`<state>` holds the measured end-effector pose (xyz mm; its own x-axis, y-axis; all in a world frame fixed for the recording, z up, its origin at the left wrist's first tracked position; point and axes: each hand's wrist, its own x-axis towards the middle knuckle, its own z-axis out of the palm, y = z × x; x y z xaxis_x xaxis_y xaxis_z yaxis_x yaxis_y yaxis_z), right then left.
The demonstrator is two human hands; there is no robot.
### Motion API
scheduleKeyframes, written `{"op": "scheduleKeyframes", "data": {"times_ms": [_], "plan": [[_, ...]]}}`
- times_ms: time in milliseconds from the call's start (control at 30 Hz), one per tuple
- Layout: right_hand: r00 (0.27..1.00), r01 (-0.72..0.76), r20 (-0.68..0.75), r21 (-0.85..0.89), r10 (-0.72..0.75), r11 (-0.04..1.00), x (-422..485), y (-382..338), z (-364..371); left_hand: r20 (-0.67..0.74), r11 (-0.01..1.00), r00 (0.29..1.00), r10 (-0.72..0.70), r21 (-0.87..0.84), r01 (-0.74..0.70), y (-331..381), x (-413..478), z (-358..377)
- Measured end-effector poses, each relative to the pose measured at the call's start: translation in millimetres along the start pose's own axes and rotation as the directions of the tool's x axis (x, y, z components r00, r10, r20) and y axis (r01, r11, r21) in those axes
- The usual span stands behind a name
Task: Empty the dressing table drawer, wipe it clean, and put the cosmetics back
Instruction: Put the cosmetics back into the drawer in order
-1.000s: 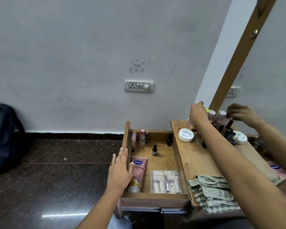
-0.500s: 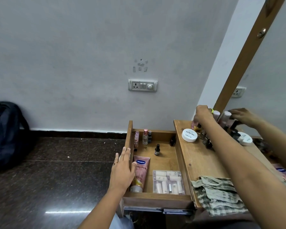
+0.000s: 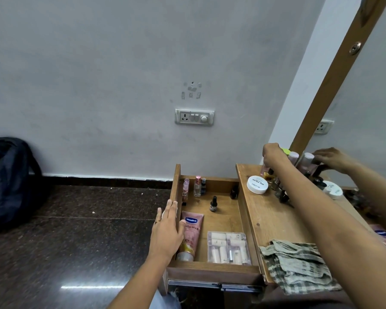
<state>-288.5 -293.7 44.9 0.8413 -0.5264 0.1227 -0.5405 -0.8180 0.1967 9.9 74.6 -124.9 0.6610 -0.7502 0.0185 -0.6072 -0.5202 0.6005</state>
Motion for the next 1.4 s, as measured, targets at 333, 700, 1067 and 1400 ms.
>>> {"op": "scheduleKeyframes", "data": {"times_ms": [333, 700, 1067, 1400], "plan": [[0.999, -0.008, 0.033, 0.279, -0.002, 0.96, 11, 115, 27, 0.003, 1.0, 1.0, 0.004, -0.012, -0.004, 0, 0, -1], [0.939, -0.239, 0.328, 0.41, 0.102, 0.88, 126, -285, 40, 0.003, 0.999, 1.0, 0.024, -0.027, -0.024, -1, -2, -3], [0.958, -0.143, 0.283, 0.301, 0.055, 0.943, 126, -303, 94, -0.001, 0.998, 0.999, 0.035, -0.045, -0.035, -3, -2, -1], [0.988, -0.154, 0.1, 0.594, 0.117, 0.79, 133, -294, 89, -0.005, 0.998, 0.999, 0.04, -0.056, -0.04, -4, -1, 0]]}}
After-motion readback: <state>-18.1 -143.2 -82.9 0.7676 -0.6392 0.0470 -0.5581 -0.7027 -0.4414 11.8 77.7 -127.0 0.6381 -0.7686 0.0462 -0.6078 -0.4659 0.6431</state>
